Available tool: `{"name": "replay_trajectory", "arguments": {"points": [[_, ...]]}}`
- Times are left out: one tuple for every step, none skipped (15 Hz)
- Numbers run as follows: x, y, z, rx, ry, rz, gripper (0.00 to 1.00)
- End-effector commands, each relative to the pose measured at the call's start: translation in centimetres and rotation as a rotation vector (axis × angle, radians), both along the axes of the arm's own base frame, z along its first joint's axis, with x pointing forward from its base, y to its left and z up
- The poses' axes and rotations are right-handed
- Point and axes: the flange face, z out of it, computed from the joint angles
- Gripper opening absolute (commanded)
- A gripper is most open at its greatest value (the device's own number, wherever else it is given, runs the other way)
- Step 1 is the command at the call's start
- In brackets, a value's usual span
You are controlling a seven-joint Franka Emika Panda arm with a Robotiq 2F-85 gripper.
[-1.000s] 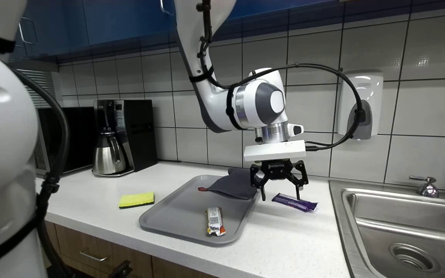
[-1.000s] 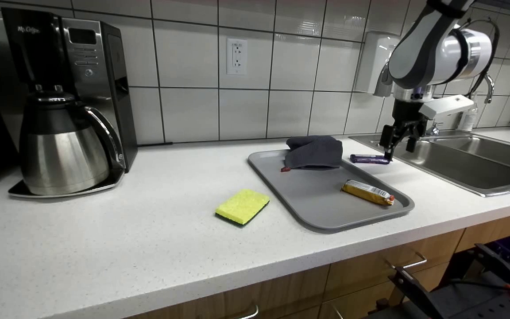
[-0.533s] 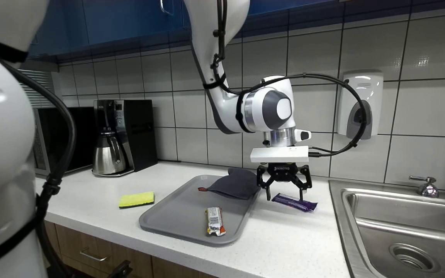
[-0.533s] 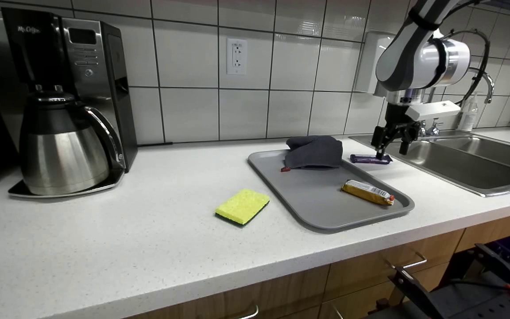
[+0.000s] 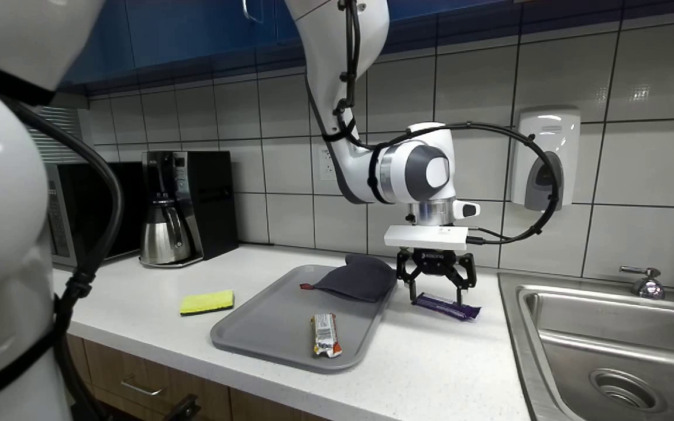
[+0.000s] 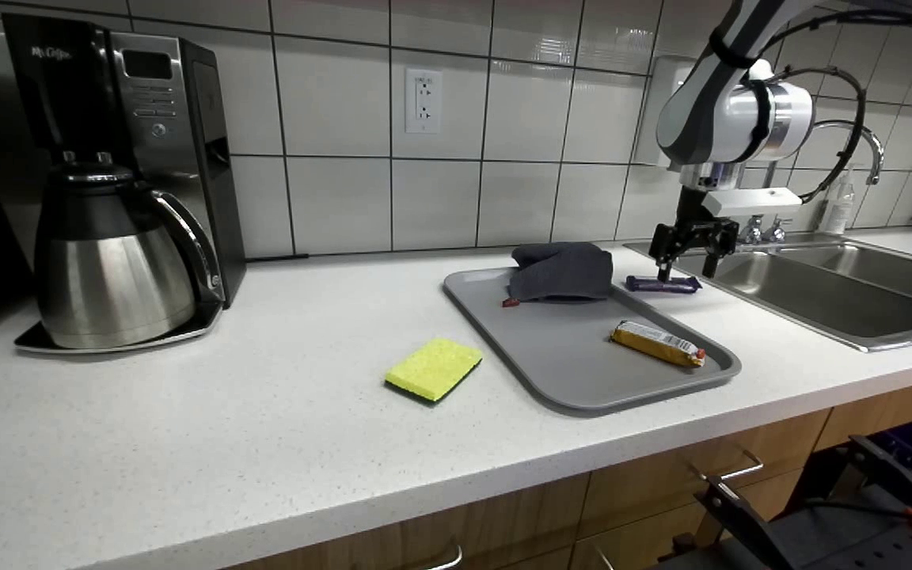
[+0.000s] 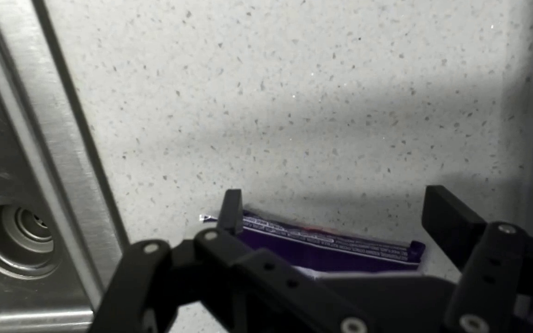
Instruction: Put the orange packet and the purple packet on the tray
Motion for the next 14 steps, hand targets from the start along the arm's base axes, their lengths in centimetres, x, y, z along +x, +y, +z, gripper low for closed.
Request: {"name": "replay_trajectory", "arguments": {"points": [[1.5, -0.3, 0.3, 0.047, -0.004, -0.096, 1.00], [1.6, -0.4, 0.3, 0.055, -0.007, -0.123, 1.00], [1.7, -0.5, 0.4, 0.060, -0.011, -0.151, 1.00], [1.9, -0.6, 0.4, 0.067, -0.014, -0.175, 1.00], [2.0, -0.8, 0.5, 0.066, -0.020, -0.208, 1.00], [2.0, -1.1, 0.5, 0.069, -0.024, -0.241, 1.00], [2.1, -1.3, 0.6, 0.072, -0.031, -0.279, 1.00], [2.2, -1.6, 0.6, 0.077, -0.035, -0.313, 1.00], [2.3, -1.7, 0.5, 0.080, -0.038, -0.344, 1.00], [2.3, -1.9, 0.4, 0.085, -0.041, -0.377, 1.00], [2.4, -2.0, 0.2, 0.089, -0.042, -0.411, 1.00], [2.4, -2.1, 0.0, 0.097, -0.042, -0.443, 1.00], [2.5, -2.0, -0.1, 0.103, -0.044, -0.474, 1.00], [2.5, -2.0, -0.2, 0.107, -0.046, -0.499, 1.00]]}}
